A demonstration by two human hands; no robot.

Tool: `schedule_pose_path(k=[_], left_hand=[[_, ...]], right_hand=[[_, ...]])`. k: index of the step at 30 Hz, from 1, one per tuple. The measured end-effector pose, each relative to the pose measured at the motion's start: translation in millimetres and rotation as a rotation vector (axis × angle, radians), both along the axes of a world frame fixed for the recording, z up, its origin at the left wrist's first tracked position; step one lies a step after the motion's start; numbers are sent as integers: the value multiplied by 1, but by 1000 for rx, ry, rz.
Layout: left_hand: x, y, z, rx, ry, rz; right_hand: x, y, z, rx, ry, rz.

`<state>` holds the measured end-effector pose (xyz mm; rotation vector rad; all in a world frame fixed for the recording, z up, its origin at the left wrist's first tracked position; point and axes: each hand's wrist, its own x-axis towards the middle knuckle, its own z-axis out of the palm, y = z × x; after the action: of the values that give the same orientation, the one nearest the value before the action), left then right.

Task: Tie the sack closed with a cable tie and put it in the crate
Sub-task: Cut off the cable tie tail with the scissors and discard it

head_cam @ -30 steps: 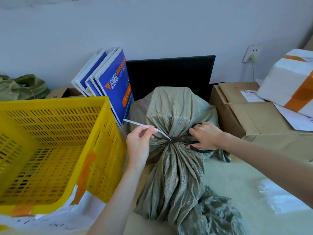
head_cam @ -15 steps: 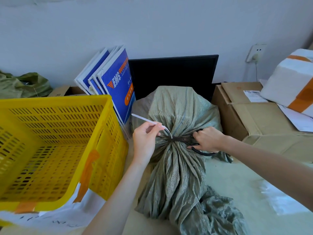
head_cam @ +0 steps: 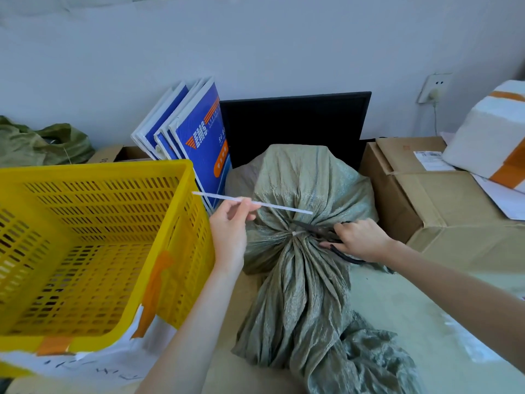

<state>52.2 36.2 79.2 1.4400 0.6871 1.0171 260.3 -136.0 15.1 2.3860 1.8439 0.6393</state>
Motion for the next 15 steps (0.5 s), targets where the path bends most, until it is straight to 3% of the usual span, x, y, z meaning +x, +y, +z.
schedule_pose_path(k=[9,12,15], left_hand=[[-7,-21,-34,-242,-38,64],[-6,-32,-39,-274,-17,31],[-6,-46,-43,-303,7,-15]], right_hand=[[-34,-65,-37,317,313,-326],[-39,-97,-64,279,399,-485],[-44,-132,-89,116,489,-706]])
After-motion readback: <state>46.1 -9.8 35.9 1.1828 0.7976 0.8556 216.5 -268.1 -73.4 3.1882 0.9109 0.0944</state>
